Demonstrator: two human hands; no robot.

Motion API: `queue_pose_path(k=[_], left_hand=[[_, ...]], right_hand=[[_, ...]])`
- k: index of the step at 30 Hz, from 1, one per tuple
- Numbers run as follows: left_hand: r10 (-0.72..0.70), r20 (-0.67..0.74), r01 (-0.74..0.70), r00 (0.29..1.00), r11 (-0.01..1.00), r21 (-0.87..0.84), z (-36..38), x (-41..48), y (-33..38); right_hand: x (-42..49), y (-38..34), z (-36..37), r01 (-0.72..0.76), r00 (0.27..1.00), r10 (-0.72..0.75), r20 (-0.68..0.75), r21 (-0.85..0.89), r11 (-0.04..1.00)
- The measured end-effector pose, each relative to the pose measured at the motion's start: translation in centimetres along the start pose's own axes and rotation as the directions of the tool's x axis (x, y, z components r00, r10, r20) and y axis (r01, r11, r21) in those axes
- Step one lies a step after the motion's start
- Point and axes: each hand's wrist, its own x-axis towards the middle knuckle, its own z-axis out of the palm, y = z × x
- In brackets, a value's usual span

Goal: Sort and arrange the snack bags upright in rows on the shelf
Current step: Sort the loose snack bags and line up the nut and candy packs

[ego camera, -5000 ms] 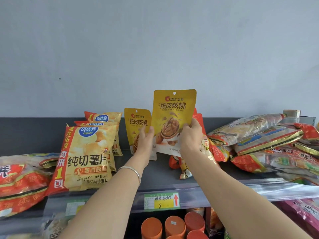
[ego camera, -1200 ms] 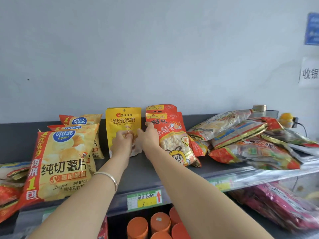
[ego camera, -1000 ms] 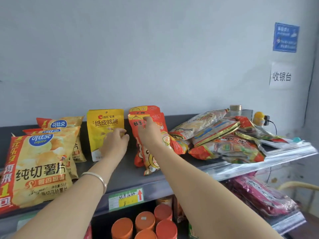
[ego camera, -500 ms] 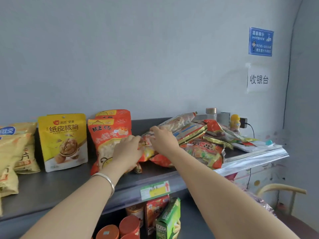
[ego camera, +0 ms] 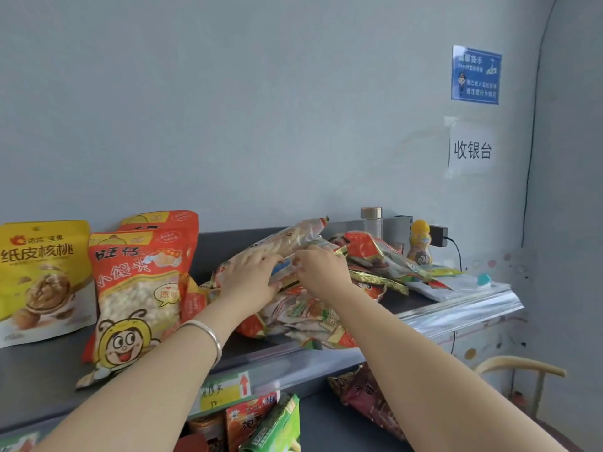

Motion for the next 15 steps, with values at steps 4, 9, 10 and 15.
queue_pose_path(k=[4,9,10,15], left_hand=[[-0.029,-0.004,0.03,1.0,0.997,0.077,-0.7,-0.1,-2.7],[-0.015,0.079,0.004,0.997,0.99,0.142,-2.5,-1.2,-7.0],[-0.013,0.102,-0.003,0.995,0.989,0.147,-2.8,-1.4,-7.5],[0.014,0.167,-0.05,0.986,0.976,0.212,-3.5,-2.0,-9.0]], right_hand=[[0.8,-1.0,0.4,0.121,0.991,-0.124,-0.051,-0.055,0.991],[1.9,-4.6,1.7,0.365,0.931,-0.365,0.033,-0.174,0.915],[2.2,-5.3,2.1,0.407,0.913,-0.405,0.051,-0.2,0.891],[3.3,-7.9,3.8,0.482,0.876,-0.452,0.17,-0.259,0.837]])
